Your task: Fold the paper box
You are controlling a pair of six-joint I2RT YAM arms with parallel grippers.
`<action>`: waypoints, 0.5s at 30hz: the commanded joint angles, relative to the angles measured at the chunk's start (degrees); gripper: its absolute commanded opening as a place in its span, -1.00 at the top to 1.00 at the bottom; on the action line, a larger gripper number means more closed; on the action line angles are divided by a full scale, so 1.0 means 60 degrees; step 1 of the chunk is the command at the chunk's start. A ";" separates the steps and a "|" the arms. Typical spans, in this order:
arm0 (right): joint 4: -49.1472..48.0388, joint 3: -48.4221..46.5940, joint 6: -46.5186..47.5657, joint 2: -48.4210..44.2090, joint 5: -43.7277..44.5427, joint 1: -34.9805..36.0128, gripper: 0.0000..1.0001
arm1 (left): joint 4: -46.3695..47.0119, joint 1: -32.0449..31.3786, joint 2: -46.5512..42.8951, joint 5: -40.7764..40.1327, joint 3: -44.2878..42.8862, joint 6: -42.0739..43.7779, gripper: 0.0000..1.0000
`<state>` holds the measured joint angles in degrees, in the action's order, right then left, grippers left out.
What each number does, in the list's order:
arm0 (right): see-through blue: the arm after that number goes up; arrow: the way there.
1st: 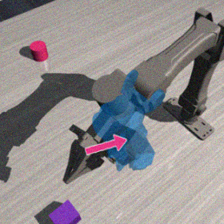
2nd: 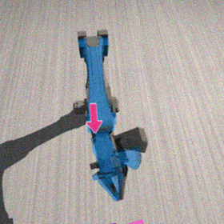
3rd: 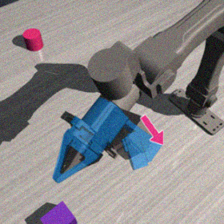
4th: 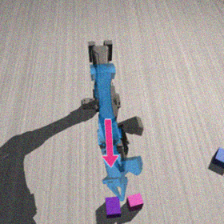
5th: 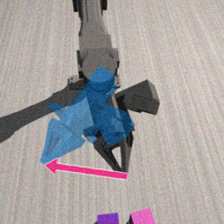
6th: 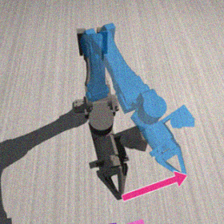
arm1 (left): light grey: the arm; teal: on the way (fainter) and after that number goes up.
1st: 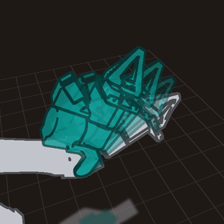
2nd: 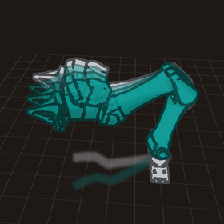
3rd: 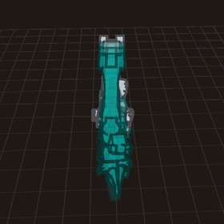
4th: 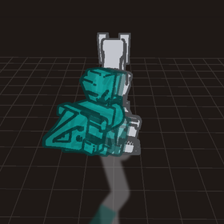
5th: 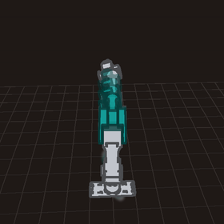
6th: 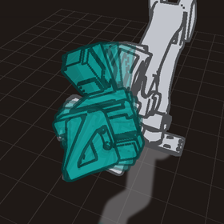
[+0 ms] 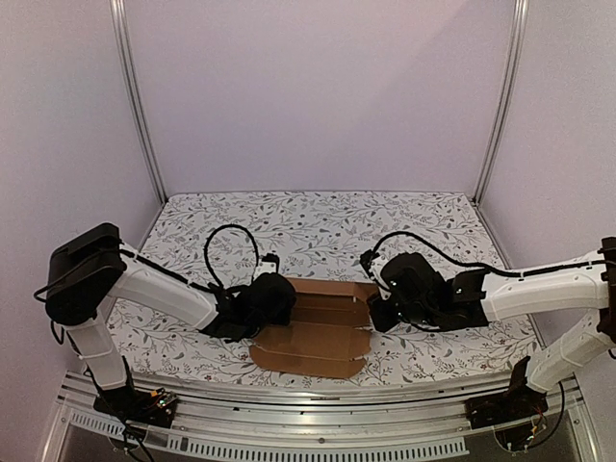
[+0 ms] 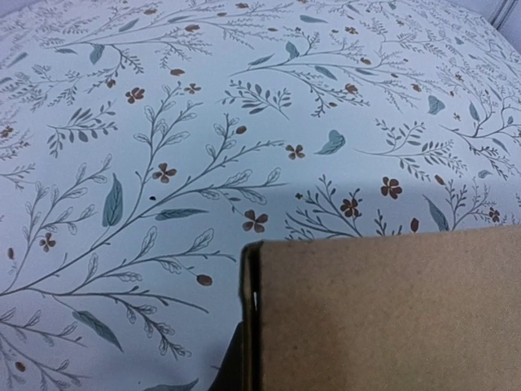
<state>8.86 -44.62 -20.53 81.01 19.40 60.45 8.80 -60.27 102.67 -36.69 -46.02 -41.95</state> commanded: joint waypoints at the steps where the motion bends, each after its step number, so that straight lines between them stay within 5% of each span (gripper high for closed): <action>1: -0.0285 -0.0270 -0.0195 0.0366 0.0230 -0.0123 1.00 | -0.0973 -0.0272 -0.0203 0.0164 -0.0046 -0.0467 1.00; 15: -0.1326 -0.0713 -0.0308 0.1464 -0.0132 -0.0152 1.00 | -0.1216 -0.0604 -0.0255 0.0477 -0.0172 -0.0790 1.00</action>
<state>4.19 -46.83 -21.23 87.66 20.14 59.92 4.91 -62.74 101.80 -36.67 -46.70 -45.36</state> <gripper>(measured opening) 0.005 0.023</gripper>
